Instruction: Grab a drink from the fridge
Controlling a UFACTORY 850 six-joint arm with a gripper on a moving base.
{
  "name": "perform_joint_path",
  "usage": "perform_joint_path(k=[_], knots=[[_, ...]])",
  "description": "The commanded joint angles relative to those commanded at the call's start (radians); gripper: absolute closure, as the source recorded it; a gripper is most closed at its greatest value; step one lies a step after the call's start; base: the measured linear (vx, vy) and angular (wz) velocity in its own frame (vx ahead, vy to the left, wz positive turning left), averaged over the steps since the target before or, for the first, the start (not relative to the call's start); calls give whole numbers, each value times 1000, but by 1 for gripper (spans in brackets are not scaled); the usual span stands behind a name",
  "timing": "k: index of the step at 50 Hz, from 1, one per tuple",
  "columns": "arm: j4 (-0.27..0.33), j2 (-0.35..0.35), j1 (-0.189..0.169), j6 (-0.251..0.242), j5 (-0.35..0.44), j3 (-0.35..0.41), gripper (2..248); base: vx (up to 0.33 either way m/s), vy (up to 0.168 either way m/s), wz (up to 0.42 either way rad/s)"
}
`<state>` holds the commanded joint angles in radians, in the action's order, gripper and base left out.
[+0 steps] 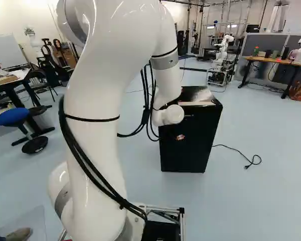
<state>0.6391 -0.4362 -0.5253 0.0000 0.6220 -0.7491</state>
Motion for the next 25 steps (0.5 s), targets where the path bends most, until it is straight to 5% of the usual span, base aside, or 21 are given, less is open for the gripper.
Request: perform_joint_path(k=[25], knots=[[0,-22,15,0,0,-29,3,0,0,0]])
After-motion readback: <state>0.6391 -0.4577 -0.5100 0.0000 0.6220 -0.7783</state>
